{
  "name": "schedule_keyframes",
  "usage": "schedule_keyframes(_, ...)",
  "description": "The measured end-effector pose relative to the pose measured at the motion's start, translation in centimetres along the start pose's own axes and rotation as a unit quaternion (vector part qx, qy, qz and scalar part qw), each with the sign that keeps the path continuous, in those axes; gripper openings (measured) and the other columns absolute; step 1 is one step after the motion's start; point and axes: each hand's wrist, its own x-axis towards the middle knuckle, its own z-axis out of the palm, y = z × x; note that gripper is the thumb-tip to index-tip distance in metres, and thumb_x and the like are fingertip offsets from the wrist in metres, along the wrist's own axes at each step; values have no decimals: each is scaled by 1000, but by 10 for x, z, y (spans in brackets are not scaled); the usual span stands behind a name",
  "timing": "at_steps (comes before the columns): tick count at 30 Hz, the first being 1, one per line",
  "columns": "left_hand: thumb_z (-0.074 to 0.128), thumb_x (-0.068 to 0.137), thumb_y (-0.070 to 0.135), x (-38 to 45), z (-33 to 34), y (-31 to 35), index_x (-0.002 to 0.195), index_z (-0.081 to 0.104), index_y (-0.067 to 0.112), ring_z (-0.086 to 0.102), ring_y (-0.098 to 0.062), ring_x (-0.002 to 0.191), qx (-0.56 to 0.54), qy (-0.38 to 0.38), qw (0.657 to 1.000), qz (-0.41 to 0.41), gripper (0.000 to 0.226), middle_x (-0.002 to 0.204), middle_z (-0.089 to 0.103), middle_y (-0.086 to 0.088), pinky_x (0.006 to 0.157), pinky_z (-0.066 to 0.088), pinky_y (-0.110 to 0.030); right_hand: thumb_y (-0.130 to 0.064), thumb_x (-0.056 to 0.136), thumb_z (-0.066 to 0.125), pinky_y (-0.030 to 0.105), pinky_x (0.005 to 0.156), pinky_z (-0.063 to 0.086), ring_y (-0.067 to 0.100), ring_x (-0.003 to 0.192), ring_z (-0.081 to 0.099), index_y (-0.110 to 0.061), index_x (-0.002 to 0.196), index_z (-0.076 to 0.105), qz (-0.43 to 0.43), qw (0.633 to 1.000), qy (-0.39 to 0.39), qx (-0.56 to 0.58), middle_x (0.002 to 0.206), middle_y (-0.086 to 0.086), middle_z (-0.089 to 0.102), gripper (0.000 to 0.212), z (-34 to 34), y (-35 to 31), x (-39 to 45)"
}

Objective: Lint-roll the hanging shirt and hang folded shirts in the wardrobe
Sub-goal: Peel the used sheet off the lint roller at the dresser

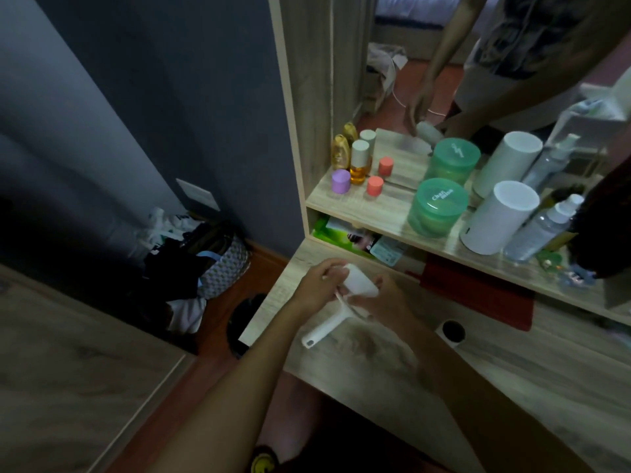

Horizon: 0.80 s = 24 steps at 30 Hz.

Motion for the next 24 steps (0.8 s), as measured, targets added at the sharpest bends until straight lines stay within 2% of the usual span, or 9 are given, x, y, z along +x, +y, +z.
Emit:
schedule_keyframes(3,53,97,20,4,-7,14,122,59,9,66,-10,69,-24,-28,999,-16,28,96,62,-4,59,55,-20,-24,70,82,32,71,46,24,91,60,-8,113,53,-101,992,13,-76,105,7,61,54,-4,-17,0)
schedule_keyframes(6,54,97,24,9,-13,21,120,61,8,68,-13,73,-22,-30,999,-15,29,100,65,-9,61,57,-23,-41,73,79,21,70,36,15,85,58,-13,115,56,-175,976,38,-121,98,-3,59,56,-11,-33,-9)
schedule_keyframes(8,54,97,24,11,-16,24,114,63,6,68,-16,76,-4,-19,1000,-8,27,102,65,-14,63,58,-26,-47,74,76,20,70,35,13,82,54,-14,115,57,-204,967,46,-144,98,-3,59,56,-15,-41,-14)
schedule_keyframes(10,52,97,22,12,-17,28,109,63,4,69,-17,72,12,-16,1000,-2,24,101,65,-21,58,57,-26,-50,76,73,22,72,34,14,85,53,-14,118,56,-194,969,22,-154,102,-1,60,58,-19,-43,-16)
schedule_keyframes(13,51,97,18,15,-19,32,106,60,4,66,-29,77,44,-30,999,1,19,105,60,-32,56,58,-29,-55,77,70,23,76,35,13,88,52,-16,121,53,-188,969,-4,-163,105,0,59,61,-22,-42,-15)
schedule_keyframes(18,54,92,14,15,-18,37,98,57,10,67,-35,85,152,-25,988,7,8,100,65,-23,70,57,-41,-66,71,67,24,67,44,13,81,60,-27,106,52,-197,952,-16,-233,91,-8,59,55,-25,-36,-8)
schedule_keyframes(21,53,92,12,15,-16,41,100,58,8,68,-17,67,153,-24,988,15,11,88,66,-14,60,57,-30,-68,69,67,28,66,51,16,79,66,-30,104,48,-214,941,1,-262,83,-11,58,55,-31,-38,-8)
schedule_keyframes(23,53,92,9,15,-15,49,102,58,5,64,-3,51,151,-23,988,26,12,78,63,-6,50,53,-19,-69,70,67,30,69,51,18,80,65,-24,111,50,-220,945,-2,-242,88,-5,62,63,-37,-42,-10)
schedule_keyframes(24,52,92,8,16,-15,52,101,59,3,62,-2,48,155,-22,987,33,13,75,63,-6,48,52,-18,-73,68,65,30,71,52,18,80,65,-23,113,50,-217,950,-2,-223,90,-4,64,68,-39,-43,-10)
